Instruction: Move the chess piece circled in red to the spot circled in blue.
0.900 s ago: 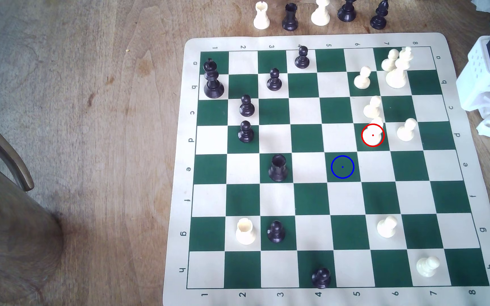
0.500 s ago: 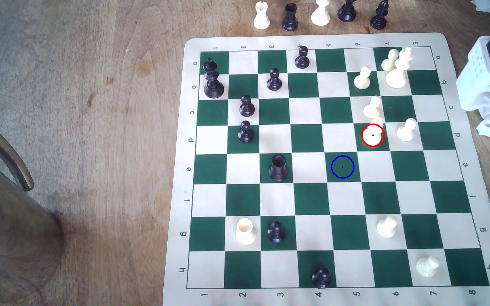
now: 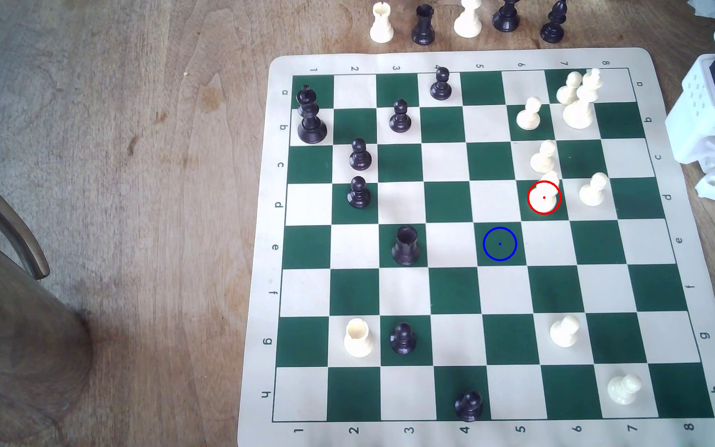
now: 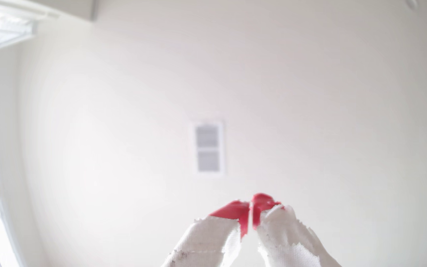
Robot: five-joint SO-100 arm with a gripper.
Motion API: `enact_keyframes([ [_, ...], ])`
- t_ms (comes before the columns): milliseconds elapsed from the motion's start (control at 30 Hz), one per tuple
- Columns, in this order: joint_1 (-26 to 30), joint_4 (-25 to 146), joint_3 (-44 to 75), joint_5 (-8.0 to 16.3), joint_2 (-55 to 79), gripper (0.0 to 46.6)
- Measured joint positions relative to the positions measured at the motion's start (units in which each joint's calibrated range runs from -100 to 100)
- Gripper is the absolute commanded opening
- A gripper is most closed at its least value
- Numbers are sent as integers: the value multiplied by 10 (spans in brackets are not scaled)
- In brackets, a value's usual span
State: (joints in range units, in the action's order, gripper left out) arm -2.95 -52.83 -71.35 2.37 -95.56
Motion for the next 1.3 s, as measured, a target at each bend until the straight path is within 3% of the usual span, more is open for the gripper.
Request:
enact_keyframes([
  [267,0,336,147,-2,0,2],
  [567,-66,760,260,0,0,2],
  [667,-72,852,261,5,0,58],
  [767,-79,913,261,23,8,65],
  [900,-87,1010,261,28,9,85],
  [1100,-32,1143,297,28,56,84],
  [1300,-11,1270,330,45,214,79],
])
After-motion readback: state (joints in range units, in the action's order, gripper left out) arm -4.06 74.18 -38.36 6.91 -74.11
